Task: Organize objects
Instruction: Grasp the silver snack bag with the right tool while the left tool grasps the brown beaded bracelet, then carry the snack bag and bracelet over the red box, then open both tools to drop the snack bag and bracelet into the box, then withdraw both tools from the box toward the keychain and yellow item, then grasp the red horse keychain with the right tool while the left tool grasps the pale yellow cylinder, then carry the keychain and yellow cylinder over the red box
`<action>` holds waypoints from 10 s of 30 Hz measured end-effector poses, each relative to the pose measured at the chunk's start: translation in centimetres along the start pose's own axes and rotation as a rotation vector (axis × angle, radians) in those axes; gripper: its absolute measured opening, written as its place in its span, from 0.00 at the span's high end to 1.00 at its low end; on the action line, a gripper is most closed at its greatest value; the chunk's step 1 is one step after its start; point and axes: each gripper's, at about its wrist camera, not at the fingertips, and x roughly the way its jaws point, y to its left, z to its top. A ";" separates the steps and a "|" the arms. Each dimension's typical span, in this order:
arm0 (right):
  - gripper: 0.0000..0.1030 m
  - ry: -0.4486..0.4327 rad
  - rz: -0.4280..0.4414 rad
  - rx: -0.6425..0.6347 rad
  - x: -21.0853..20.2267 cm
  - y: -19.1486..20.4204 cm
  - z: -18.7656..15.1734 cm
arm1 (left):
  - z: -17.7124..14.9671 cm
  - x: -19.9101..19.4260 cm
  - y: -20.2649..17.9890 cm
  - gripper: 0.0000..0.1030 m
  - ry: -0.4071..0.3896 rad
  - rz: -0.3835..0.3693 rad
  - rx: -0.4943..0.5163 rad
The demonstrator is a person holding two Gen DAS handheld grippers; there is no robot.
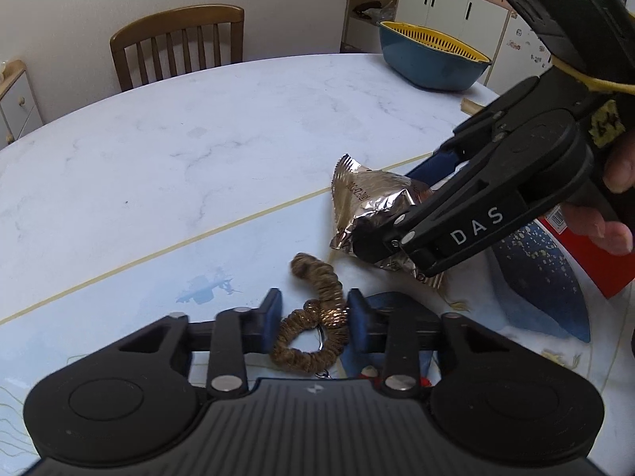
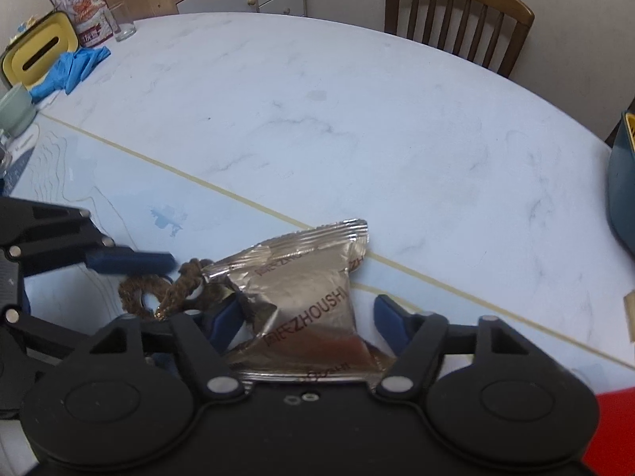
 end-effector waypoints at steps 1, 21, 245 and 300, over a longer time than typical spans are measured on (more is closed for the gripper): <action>0.42 -0.001 0.006 0.008 -0.1 0.1 -0.1 | 0.1 0.0 0.1 0.71 0.001 -0.003 -0.003; 0.58 -0.016 0.000 0.196 -5.5 1.3 -6.0 | 0.5 -1.9 -1.1 0.86 0.045 -0.034 -0.070; 0.28 0.110 0.110 0.072 -0.3 9.4 -4.1 | -7.9 -5.5 -5.3 0.22 0.043 0.072 -0.040; 0.63 -0.060 0.056 0.182 -16.3 0.3 -11.4 | -0.9 -10.3 -11.9 0.80 0.079 0.048 -0.026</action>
